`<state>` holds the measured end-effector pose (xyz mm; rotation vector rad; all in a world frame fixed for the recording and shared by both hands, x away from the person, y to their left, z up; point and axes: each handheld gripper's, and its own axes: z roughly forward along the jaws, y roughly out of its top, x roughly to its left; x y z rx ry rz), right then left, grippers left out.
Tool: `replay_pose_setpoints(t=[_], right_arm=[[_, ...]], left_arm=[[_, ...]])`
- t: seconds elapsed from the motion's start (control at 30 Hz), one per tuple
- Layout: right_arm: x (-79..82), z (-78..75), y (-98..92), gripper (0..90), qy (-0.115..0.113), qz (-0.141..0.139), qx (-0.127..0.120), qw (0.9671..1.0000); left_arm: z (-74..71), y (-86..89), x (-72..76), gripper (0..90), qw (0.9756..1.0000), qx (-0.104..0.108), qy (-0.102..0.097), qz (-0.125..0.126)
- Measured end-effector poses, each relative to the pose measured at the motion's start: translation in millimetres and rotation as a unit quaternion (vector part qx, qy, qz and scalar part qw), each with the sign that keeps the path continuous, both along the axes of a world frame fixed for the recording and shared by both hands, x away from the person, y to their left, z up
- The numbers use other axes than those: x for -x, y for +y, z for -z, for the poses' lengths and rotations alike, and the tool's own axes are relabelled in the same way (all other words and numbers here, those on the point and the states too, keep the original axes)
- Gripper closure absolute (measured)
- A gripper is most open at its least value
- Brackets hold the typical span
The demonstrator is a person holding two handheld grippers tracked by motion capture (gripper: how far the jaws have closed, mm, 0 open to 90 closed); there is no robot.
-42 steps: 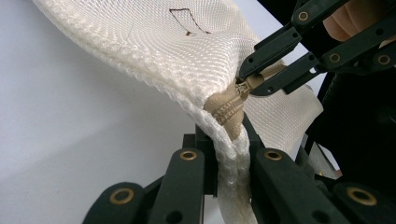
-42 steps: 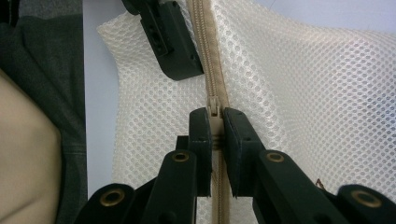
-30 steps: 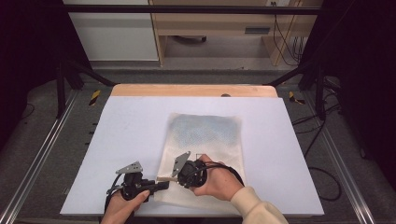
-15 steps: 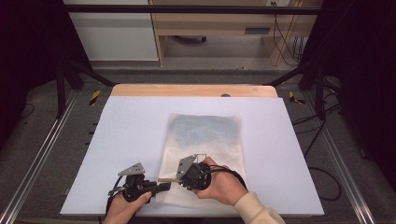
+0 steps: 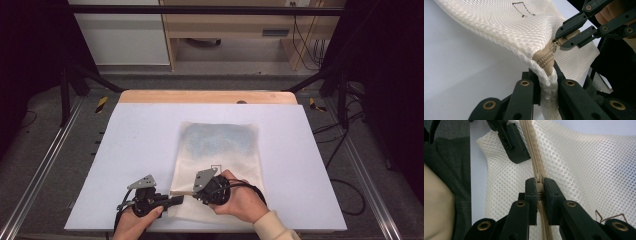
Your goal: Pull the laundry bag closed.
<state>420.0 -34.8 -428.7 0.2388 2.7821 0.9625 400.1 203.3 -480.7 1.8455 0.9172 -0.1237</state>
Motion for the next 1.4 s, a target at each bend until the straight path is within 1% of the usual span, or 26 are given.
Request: replay_pose_setpoints(t=[0.1, 0.27, 0.4, 0.6, 1.03, 1.4], right_arm=[[1.9, -0.5, -1.6, 82.1, -0.003, 0.001, -0.005, 1.0], [2.3, -0.2, -6.6, 82.1, -0.004, -0.002, -0.003, 1.0], [2.1, -0.9, -14.1, 82.1, 0.0, 0.008, -0.01, 0.9999], [3.5, -1.4, -21.4, 82.1, -0.001, 0.011, -0.013, 0.9999], [8.1, -3.2, -36.9, 82.1, -0.001, 0.022, -0.017, 0.9996], [8.1, -1.6, -45.6, 82.0, 0.004, 0.028, -0.019, 0.9994]], left_arm=[[-0.5, -0.2, 0.2, 84.1, 1.0, 0.0, -0.001, 0.0], [-0.9, -0.6, 0.2, 84.1, 1.0, -0.003, -0.003, 0.0], [-1.3, -0.4, 0.1, 84.1, 1.0, -0.002, -0.003, 0.001], [-0.8, -0.8, -0.2, 84.1, 1.0, -0.001, -0.003, 0.002], [0.9, -6.2, 1.2, 84.0, 1.0, 0.0, -0.002, 0.009], [3.1, -12.9, 1.7, 84.0, 0.9998, -0.007, -0.001, 0.016]])
